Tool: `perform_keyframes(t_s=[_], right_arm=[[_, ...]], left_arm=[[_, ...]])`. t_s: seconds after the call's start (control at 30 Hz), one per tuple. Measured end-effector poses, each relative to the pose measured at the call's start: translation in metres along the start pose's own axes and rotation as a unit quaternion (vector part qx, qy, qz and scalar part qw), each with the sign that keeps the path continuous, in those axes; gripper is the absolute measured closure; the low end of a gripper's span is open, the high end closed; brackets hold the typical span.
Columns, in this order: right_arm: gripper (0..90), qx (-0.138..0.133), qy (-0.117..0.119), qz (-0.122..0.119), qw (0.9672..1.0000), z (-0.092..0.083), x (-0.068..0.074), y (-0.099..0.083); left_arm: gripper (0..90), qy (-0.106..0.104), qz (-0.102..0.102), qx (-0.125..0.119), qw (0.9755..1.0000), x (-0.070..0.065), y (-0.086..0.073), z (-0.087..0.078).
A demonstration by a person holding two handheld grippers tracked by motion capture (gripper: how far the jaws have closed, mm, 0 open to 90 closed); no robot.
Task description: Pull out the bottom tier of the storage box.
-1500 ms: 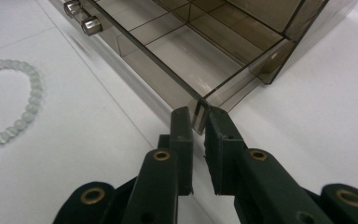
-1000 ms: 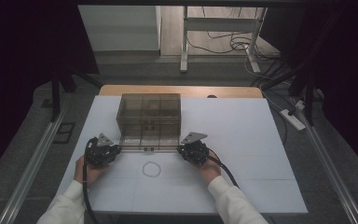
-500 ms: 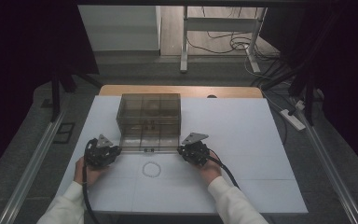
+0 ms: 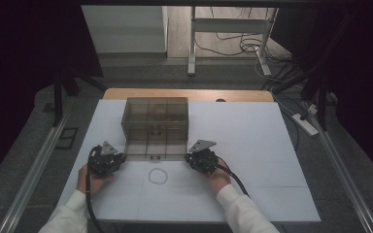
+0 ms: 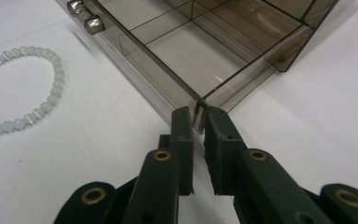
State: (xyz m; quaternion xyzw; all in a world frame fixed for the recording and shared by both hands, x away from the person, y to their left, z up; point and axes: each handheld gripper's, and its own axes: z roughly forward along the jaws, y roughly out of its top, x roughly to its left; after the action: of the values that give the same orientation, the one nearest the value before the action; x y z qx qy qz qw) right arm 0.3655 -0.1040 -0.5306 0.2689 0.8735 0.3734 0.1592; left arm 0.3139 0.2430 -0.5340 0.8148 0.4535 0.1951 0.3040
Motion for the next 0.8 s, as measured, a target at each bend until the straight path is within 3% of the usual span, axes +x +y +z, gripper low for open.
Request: perform_keyframes(t_s=[0.5,0.57,0.6,0.63,0.67,0.8], right_arm=[[80.9,0.004,0.002,0.003,1.0000,0.003,-0.002,-0.001],[68.7,0.011,0.013,0.022,0.9996,0.002,-0.006,0.000],[68.7,0.011,0.013,0.022,0.9996,0.002,-0.006,0.000],[60.3,0.007,0.013,0.030,0.9994,-0.001,-0.008,0.000],[48.7,-0.003,0.022,0.032,0.9992,-0.009,-0.014,0.000],[38.9,-0.025,0.024,0.033,0.9989,-0.027,-0.025,-0.006]], left_arm=[[74.5,-0.004,0.000,0.000,1.0000,0.001,0.000,0.003],[62.1,0.002,0.012,-0.002,0.9999,0.002,0.001,0.002],[56.2,0.002,0.012,-0.002,0.9999,0.002,0.001,0.002],[56.2,0.000,0.005,-0.008,1.0000,0.003,0.001,0.000],[45.0,0.001,-0.008,-0.018,0.9998,0.005,0.002,-0.002],[32.6,-0.004,-0.017,-0.033,0.9993,0.004,0.005,-0.008]])
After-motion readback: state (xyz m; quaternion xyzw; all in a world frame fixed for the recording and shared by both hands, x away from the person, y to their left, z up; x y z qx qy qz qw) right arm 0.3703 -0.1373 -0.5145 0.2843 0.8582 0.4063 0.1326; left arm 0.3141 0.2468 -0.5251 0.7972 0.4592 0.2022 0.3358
